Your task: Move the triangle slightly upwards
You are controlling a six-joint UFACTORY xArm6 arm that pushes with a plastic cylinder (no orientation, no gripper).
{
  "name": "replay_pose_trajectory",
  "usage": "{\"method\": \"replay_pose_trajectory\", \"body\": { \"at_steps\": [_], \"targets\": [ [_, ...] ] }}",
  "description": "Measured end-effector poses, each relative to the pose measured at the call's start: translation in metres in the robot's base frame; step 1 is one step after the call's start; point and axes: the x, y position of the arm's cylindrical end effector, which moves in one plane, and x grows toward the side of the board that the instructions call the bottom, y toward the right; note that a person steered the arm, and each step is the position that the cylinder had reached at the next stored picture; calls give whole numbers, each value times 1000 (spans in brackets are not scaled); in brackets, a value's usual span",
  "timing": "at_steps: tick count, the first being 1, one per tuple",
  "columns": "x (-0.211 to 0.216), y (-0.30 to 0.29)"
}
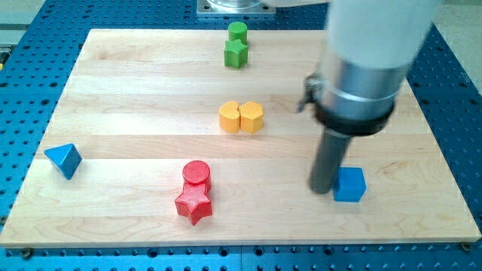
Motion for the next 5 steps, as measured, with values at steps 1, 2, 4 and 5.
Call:
{"method": "replay_pose_trajectory", "body": {
  "at_steps": [1, 2, 4, 5],
  "targets": [
    [11, 53],
    [13, 18],
    [-86, -180],
    [-57, -311]
  ]
}}
